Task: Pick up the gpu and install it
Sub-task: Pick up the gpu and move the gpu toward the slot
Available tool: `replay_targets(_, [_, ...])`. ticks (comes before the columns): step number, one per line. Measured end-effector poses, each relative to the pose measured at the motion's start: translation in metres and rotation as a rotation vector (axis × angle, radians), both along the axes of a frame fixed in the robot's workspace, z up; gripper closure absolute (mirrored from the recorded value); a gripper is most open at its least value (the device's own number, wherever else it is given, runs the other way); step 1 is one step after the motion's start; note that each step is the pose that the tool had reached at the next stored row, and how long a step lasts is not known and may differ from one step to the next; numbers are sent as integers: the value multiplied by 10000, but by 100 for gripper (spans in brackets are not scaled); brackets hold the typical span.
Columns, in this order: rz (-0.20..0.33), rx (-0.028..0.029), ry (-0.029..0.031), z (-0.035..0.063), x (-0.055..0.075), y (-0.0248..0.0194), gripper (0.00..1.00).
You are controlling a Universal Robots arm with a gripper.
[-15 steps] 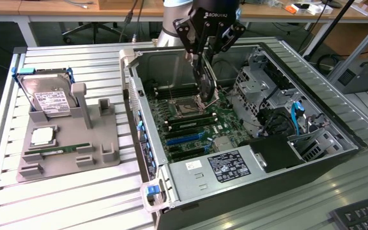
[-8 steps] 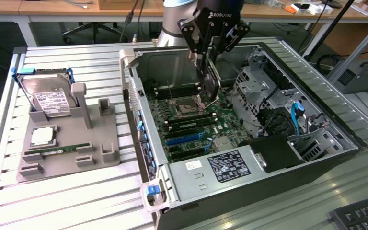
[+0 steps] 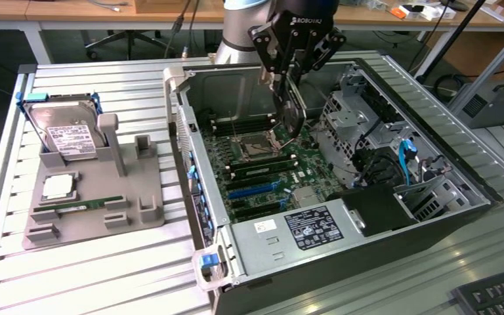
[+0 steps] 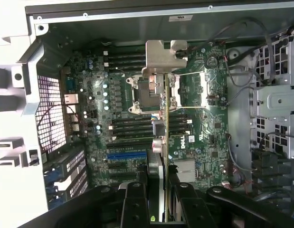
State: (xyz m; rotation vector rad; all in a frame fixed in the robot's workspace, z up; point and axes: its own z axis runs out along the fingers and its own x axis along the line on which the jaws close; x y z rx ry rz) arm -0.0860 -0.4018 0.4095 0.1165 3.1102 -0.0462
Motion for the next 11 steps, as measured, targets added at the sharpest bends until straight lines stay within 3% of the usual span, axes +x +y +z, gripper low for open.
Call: replay_targets(11, [0, -3, 0, -1, 106, 0, 73])
